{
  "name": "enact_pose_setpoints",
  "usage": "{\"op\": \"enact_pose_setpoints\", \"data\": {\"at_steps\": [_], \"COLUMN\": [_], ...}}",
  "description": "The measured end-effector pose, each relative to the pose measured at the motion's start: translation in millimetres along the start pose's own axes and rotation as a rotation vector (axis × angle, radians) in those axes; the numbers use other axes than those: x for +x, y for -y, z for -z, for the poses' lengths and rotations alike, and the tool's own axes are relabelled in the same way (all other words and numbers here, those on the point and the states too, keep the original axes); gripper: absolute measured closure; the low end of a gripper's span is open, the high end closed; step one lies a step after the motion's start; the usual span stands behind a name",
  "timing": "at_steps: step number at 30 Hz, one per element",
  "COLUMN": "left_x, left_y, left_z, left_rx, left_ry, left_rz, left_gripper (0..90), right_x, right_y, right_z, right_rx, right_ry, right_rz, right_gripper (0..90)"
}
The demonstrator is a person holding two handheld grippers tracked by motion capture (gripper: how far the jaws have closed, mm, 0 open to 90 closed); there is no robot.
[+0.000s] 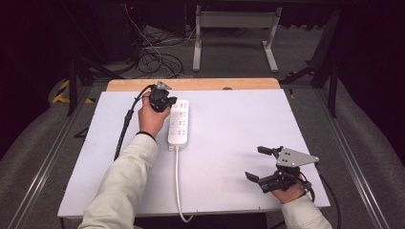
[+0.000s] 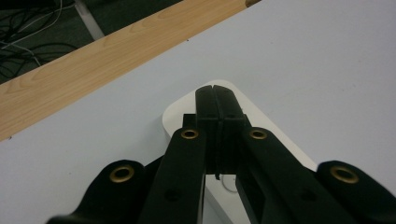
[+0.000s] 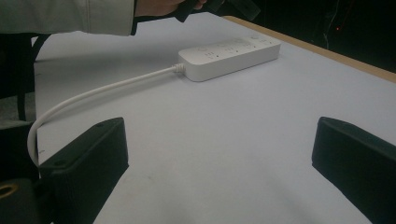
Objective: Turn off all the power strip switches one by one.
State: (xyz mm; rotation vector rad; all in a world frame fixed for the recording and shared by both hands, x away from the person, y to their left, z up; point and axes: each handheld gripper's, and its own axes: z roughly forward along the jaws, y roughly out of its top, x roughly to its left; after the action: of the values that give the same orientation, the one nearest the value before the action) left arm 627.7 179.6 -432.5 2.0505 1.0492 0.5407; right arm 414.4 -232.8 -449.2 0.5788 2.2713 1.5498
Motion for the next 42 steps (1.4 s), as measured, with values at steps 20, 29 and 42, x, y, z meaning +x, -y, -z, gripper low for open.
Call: {"op": "enact_pose_setpoints", "data": {"at_steps": [20, 29, 42], "left_x": [6.1, 3.0, 4.0], "left_y": [7.9, 9.5, 12.5], "left_z": [-23.5, -27.7, -30.2], "left_rx": [0.052, 0.059, 0.052], "left_ry": [-0.032, -0.043, -0.041], "left_rz": [0.011, 0.008, 0.009], "left_gripper": [90.0, 90.0, 90.0], "right_x": [-1.9, -2.2, -2.2], "right_y": [1.2, 1.7, 1.8], "right_z": [-0.8, -1.1, -0.5], "right_rx": [0.000, 0.000, -0.003], "right_ry": [-0.013, -0.016, -0.017], "right_rz": [-0.004, -0.007, -0.008], "right_gripper": [4.1, 4.1, 4.1]}}
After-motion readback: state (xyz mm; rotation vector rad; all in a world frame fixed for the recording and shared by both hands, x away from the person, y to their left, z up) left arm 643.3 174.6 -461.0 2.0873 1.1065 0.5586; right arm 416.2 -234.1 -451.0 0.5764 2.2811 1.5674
